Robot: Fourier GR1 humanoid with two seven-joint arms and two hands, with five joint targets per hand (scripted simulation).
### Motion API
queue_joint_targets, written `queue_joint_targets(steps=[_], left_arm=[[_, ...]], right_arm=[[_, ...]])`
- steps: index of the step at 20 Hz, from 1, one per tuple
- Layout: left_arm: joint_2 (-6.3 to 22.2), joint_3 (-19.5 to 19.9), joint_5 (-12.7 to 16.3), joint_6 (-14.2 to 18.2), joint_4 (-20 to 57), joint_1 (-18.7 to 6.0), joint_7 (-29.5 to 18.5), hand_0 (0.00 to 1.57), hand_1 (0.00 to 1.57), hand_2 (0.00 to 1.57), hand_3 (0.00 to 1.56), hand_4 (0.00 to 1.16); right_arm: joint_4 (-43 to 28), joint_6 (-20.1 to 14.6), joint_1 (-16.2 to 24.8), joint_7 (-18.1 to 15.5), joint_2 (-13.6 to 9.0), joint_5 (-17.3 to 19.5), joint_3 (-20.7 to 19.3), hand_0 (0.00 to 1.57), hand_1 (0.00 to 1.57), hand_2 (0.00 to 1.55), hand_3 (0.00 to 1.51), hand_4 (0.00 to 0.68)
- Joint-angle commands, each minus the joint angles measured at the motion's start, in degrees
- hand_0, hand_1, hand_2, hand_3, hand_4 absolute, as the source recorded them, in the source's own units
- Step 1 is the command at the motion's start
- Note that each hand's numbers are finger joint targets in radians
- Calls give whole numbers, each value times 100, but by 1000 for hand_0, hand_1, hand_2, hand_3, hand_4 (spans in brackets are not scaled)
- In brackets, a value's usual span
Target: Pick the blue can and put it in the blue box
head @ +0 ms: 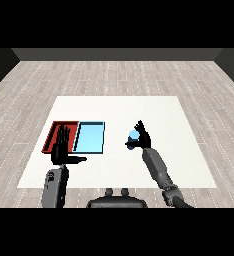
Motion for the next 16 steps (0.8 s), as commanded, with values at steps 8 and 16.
queue_joint_targets(steps=[8, 16], left_arm=[[37, 79, -39, 62, 73, -52, -52, 0, 0, 0, 0, 0], [223, 220, 257, -204, -321, 351, 136, 0, 0, 0, 0, 0]], right_arm=[[950, -355, -508, -280, -151, -99, -112, 0, 0, 0, 0, 0], [1529, -2035, -745, -672, 27, 143, 486, 1495, 1495, 1474, 1432, 616]])
